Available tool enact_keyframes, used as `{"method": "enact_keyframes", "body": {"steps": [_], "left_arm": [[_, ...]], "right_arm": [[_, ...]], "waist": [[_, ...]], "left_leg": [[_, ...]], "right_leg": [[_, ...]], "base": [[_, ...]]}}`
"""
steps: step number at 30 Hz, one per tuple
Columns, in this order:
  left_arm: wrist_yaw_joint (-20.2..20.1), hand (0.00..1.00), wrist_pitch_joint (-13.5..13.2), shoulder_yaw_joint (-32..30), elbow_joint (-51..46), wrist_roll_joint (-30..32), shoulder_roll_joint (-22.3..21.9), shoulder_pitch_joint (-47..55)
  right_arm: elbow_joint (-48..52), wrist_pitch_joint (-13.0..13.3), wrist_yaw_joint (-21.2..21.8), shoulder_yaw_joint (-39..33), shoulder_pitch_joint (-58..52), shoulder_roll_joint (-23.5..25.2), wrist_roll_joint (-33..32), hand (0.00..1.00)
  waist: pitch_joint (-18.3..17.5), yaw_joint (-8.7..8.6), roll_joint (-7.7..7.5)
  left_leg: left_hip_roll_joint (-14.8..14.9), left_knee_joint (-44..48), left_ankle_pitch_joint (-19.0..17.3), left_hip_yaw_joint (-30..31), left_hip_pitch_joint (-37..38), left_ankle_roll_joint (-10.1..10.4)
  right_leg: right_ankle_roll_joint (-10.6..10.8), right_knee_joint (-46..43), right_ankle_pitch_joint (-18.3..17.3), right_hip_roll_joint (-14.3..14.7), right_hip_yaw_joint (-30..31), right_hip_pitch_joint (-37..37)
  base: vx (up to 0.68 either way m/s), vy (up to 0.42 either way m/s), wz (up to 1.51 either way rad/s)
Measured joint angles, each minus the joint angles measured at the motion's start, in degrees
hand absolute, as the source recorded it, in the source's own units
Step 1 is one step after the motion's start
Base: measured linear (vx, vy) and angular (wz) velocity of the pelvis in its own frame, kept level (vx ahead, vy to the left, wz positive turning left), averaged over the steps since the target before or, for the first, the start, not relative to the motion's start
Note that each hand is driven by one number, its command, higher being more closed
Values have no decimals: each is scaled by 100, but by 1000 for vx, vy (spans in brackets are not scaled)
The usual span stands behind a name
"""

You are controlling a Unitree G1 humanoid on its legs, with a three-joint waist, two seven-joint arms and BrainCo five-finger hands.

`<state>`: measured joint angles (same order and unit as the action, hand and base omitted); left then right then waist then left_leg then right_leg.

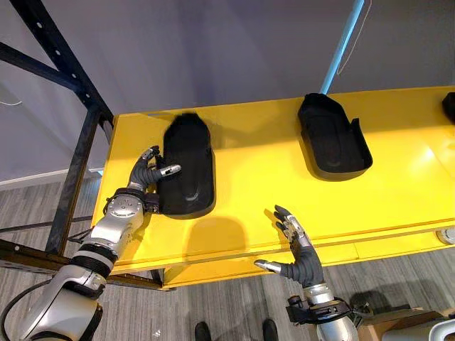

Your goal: Walk over and take plastic housings, then place them on the shelf

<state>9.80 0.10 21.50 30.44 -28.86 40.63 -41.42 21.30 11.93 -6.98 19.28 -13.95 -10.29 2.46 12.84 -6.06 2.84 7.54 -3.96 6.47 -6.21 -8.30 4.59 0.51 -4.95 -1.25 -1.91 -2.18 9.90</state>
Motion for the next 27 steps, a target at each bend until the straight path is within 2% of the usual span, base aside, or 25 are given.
{"method": "enact_keyframes", "body": {"steps": [5, 12, 16, 19, 23, 24, 27], "left_arm": [[2, 0, 74, -217, -18, 272, -99, 96], [13, 0, 195, -390, 2, 324, -301, 133], [263, 0, 249, -639, -159, 317, -523, 134], [526, 0, 235, -1081, -1007, 254, -587, 230], [848, 0, -248, -1703, -2451, -205, -533, 660], [857, 0, -271, -1752, -2543, -228, -531, 705], [973, 0, -409, -2437, -3503, -64, -611, 1685]], "right_arm": [[-54, 0, 111, 7, -61, 10, -4, 0], [-73, 0, 249, -5, -99, 20, -17, 0], [-238, -8, 275, -8, -154, 85, -16, 0], [-239, -15, 277, -21, -189, 174, -15, 0], [-241, -15, 315, -180, -300, 213, -16, 0], [-242, -15, 318, -192, -307, 213, -16, 0], [-260, -15, 362, -250, -426, 214, -16, 0]], "waist": [[-1, -2, 0], [-5, 17, 0], [-37, 40, 6], [-43, 63, 7], [-341, 63, 114], [-352, 65, 123], [-516, 85, 192]], "left_leg": [[-23, -15, 3, 2, 32, -4], [-21, -57, 3, 2, 187, -4], [-29, -60, 6, 9, 207, -2], [-39, -90, 15, 20, 351, -2], [-64, -92, 15, 145, 400, -2], [-64, -92, 15, 156, 400, -2], [-60, -94, 15, 167, 444, -2]], "right_leg": [[39, 19, 40, -20, 5, -30], [44, 31, 42, -23, 1, -175], [44, 30, 42, -29, -8, -197], [48, 30, 37, -19, -33, -330], [73, 44, 1, -46, -173, -441], [72, 44, 0, -45, -182, -445], [72, 56, -4, -43, -193, -495]], "base": [[-52, 24, 0], [-5, 2, 0], [-4, 2, 1], [-9, 3, 4], [-11, 9, 12], [-48, 8, 17], [-38, 8, 4]]}}
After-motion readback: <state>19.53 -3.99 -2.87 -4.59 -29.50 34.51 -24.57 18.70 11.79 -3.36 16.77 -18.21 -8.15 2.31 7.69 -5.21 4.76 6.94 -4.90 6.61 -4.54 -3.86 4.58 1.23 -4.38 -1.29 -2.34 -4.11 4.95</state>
